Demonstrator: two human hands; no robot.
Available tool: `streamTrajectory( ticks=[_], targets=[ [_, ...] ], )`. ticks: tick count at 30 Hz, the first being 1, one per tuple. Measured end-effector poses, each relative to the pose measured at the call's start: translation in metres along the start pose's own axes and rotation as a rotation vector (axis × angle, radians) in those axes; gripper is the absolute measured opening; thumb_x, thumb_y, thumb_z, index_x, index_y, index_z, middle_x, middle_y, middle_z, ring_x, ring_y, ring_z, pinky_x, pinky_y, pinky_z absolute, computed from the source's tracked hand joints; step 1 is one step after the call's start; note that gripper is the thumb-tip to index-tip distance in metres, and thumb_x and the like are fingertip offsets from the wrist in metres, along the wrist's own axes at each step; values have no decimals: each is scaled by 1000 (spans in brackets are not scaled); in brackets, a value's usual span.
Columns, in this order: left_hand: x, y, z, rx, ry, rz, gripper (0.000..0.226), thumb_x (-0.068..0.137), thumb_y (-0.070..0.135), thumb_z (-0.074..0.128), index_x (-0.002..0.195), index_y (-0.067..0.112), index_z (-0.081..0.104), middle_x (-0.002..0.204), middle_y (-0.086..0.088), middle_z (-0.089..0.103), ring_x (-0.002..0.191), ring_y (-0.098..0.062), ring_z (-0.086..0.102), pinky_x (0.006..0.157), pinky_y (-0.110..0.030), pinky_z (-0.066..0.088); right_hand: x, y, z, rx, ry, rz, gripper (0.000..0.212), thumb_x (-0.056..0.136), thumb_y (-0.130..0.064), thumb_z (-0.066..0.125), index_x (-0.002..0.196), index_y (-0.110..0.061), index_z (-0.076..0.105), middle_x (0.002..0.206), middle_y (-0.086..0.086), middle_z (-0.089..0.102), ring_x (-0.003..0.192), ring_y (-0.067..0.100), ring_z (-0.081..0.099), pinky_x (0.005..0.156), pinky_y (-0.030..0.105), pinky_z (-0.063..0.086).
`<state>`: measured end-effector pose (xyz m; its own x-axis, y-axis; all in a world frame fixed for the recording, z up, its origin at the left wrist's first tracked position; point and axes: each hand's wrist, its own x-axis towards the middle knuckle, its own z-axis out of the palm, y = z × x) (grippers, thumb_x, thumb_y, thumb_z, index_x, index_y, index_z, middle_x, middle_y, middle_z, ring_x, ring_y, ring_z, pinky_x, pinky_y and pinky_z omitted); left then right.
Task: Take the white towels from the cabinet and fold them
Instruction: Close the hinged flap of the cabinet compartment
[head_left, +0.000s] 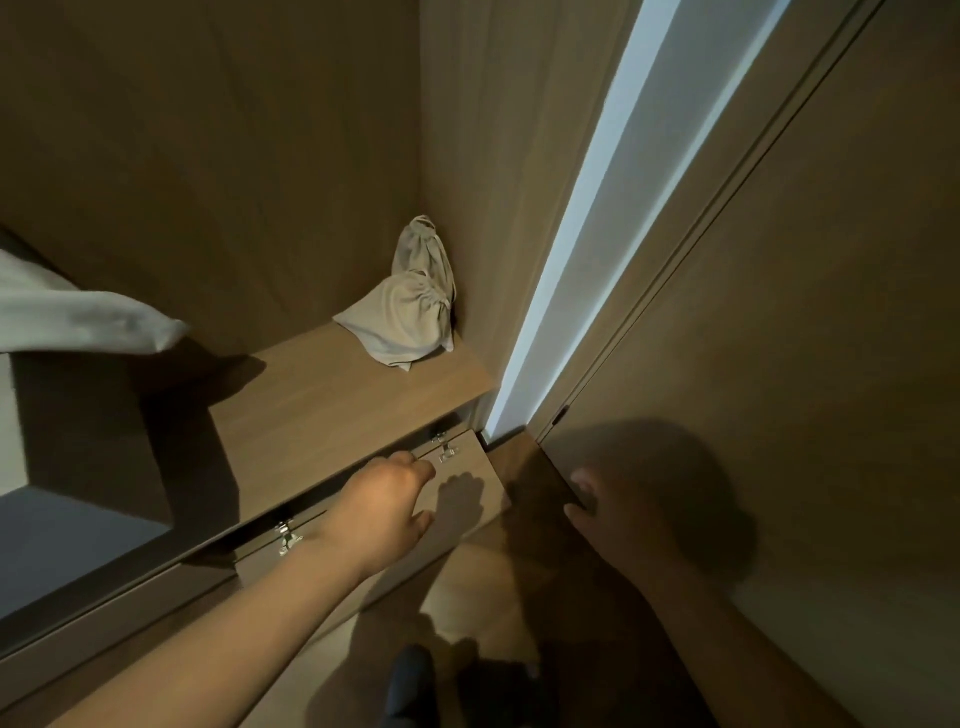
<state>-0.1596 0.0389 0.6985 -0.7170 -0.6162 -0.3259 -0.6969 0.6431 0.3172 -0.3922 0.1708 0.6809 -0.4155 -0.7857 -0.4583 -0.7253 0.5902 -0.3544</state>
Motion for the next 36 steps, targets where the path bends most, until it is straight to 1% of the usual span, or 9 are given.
streamTrajectory(
  ticks=[3,7,15,18,22,25,28,32,36],
  targets=[
    [18,-7,20,-13,-1,-21,44,92,38,58,132,22,50,128,1,54,114,-17,53,95,-30,46,27,10,13,-32,-30,-30,45,97,-32,57,139,-20,47,140,0,53,128,14,50,101,25,40],
    [46,-14,62,-21,5,-61,45,91,41,58,132,23,50,126,3,55,114,-15,53,93,-26,45,66,31,38,-84,-59,-89,45,96,-31,59,138,-21,47,137,-1,54,125,13,51,94,20,38],
    [120,-42,205,-49,35,-143,45,90,40,59,132,25,51,123,3,57,109,-14,55,90,-27,47,168,104,139,-142,-55,-132,43,94,-32,62,134,-21,50,130,-2,57,117,12,55,86,17,35],
    [150,-61,268,-35,15,-155,44,90,40,59,130,24,52,124,2,56,110,-16,55,91,-30,47,208,134,195,-150,-54,-141,43,94,-32,62,134,-21,51,130,-1,58,118,13,56,87,18,39],
    [188,-90,349,-18,8,-166,42,90,39,59,129,22,53,125,0,56,107,-18,57,91,-31,48,264,167,271,-147,-38,-144,45,92,-31,64,135,-22,51,132,-2,58,121,13,55,95,24,45],
    [218,-113,409,-2,28,-161,42,90,39,59,129,22,53,124,1,56,110,-18,55,92,-32,48,308,191,325,-140,-18,-154,45,91,-33,66,133,-24,53,129,-2,60,115,11,58,91,25,48],
    [249,-134,463,12,52,-144,43,89,39,60,129,23,53,124,1,57,110,-17,56,91,-30,48,352,214,372,-129,-8,-160,47,90,-32,66,134,-24,52,131,-1,58,118,15,56,94,30,49],
    [281,-152,516,40,68,-126,39,89,37,60,125,22,56,122,0,58,107,-19,57,89,-31,48,396,239,414,-106,-32,-106,50,90,-31,66,136,-28,49,131,-3,56,119,16,54,93,30,47],
    [297,-162,548,49,107,-113,34,89,35,58,120,20,58,118,-1,59,104,-20,57,86,-32,49,420,256,439,-116,-9,-138,51,90,-29,67,138,-24,49,131,-1,59,118,17,56,98,32,47]
  ],
)
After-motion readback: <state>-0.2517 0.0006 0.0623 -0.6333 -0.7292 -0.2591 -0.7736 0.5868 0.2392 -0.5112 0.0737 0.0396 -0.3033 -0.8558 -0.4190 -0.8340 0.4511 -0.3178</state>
